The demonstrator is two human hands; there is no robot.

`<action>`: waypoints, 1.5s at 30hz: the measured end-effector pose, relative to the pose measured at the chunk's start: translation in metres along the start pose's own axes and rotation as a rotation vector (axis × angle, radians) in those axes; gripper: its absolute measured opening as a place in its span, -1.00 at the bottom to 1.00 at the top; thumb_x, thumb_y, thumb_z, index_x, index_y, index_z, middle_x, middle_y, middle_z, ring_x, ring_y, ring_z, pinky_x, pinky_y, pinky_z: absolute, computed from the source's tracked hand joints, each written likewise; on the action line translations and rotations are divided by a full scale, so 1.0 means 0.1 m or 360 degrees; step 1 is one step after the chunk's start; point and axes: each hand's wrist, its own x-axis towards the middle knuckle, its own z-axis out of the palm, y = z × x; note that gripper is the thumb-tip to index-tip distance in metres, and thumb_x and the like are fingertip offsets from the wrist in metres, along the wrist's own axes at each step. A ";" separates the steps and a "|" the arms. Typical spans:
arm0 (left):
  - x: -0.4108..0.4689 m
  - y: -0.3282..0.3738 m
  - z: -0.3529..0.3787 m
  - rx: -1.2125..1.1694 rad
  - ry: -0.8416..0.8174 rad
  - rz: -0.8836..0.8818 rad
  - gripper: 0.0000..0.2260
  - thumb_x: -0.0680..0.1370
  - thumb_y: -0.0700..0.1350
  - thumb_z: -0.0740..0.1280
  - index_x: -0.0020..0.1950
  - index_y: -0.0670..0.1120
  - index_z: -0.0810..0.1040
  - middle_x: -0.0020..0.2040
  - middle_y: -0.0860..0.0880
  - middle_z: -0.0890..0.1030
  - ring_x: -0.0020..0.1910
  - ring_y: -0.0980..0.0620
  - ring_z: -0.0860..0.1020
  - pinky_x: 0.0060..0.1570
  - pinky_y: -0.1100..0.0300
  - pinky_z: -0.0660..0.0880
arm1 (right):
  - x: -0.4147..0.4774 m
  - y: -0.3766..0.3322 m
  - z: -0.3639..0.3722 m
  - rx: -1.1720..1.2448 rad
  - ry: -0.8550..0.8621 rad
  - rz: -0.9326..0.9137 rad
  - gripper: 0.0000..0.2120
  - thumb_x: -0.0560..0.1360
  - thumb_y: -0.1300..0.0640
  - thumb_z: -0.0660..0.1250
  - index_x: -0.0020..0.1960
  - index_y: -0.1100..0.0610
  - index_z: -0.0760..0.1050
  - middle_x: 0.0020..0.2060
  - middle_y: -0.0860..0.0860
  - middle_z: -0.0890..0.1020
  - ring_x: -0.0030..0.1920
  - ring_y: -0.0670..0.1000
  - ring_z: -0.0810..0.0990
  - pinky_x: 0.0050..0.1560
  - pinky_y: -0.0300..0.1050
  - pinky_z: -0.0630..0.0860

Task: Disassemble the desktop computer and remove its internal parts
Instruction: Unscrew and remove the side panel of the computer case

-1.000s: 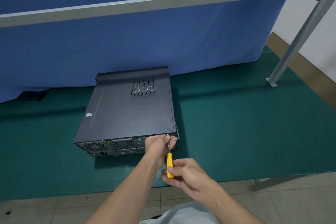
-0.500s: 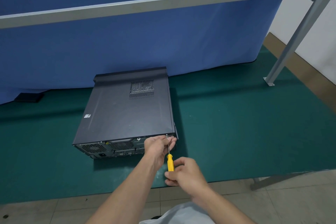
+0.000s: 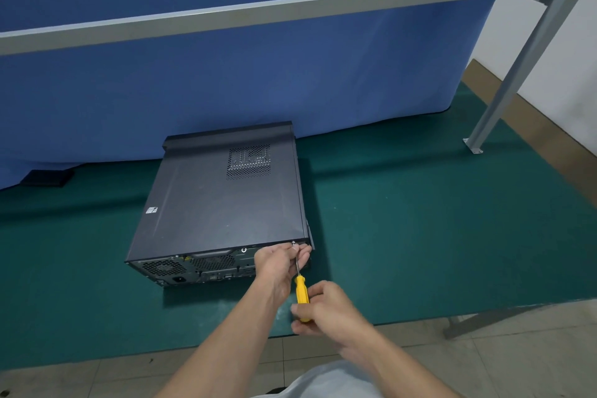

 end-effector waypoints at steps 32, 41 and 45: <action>0.01 0.02 -0.03 0.0091 -0.0061 -0.0009 -0.90 0.57 -0.47 0.21 0.02 -0.39 0.49 -0.07 -0.33 0.63 -0.13 -0.18 0.67 -0.18 0.12 0.64 | 0.03 -0.02 -0.08 0.0541 -0.0238 0.0170 -0.81 0.55 0.42 0.24 0.15 0.39 0.44 -0.04 0.31 0.60 -0.15 0.18 0.65 -0.14 -0.01 0.61; 0.01 0.02 0.01 0.0130 0.0095 0.0037 -0.93 0.53 -0.46 0.30 0.00 -0.39 0.51 -0.14 -0.31 0.64 -0.22 -0.14 0.67 -0.28 0.16 0.64 | 0.05 0.00 -0.03 0.0357 0.0017 0.0074 -0.85 0.53 0.36 0.30 0.10 0.33 0.46 -0.17 0.21 0.59 -0.25 0.06 0.58 -0.21 -0.09 0.60; 0.00 0.02 0.00 0.0106 0.0004 -0.0005 -0.88 0.57 -0.45 0.22 0.08 -0.41 0.49 -0.11 -0.31 0.63 -0.16 -0.16 0.66 -0.24 0.16 0.64 | 0.06 -0.02 -0.04 0.0372 -0.0014 0.0052 -0.87 0.56 0.36 0.24 0.09 0.35 0.47 -0.20 0.21 0.61 -0.27 0.07 0.58 -0.19 -0.08 0.60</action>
